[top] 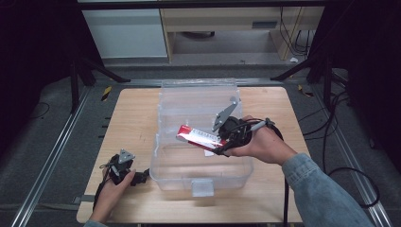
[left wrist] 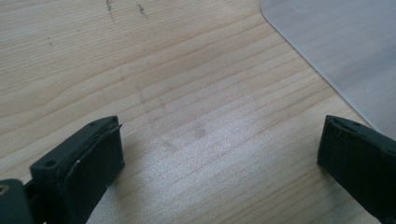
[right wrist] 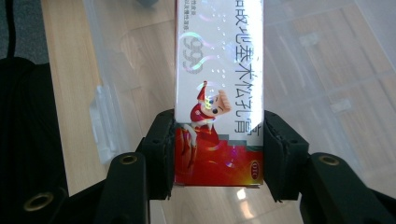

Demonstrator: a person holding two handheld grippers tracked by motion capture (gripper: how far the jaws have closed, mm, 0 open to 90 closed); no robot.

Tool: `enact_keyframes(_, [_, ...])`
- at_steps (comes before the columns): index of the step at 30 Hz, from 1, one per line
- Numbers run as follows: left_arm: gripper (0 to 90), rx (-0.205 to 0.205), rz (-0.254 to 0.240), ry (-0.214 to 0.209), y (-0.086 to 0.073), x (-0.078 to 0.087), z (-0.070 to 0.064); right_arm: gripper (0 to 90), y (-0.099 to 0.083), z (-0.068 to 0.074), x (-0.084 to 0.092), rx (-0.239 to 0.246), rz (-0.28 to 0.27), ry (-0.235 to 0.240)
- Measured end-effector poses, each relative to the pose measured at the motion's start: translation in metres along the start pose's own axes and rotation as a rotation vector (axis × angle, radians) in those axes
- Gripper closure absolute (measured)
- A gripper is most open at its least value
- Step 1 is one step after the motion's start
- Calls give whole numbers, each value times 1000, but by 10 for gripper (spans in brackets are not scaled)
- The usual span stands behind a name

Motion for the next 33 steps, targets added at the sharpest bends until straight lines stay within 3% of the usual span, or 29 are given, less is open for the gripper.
enact_keyframes(10, [0, 1, -1, 2, 0, 0, 0, 517, 12, 13, -17, 40, 0, 49])
enact_keyframes(15, [0, 1, -2, 1, 0, 0, 0, 516, 17, 18, -32, 62, 33, 75])
enact_keyframes(24, [0, -3, 1, -2, 0, 1, 0, 516, 22, 19, -53, 84, 56, 108])
enact_keyframes(33, [0, -7, 4, -2, 0, 1, 0, 517, 20, 22, -70, 140, 72, 149])
Point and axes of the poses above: each handheld gripper's, and its own axes: x roughly backward along the jaws, y roughly out of its top, z roughly to its left, the point moved 2 cm from there along -x, roughly forward along the jaws, and after that the axes turned 9 degrees about -z, right-handed, at the moved point
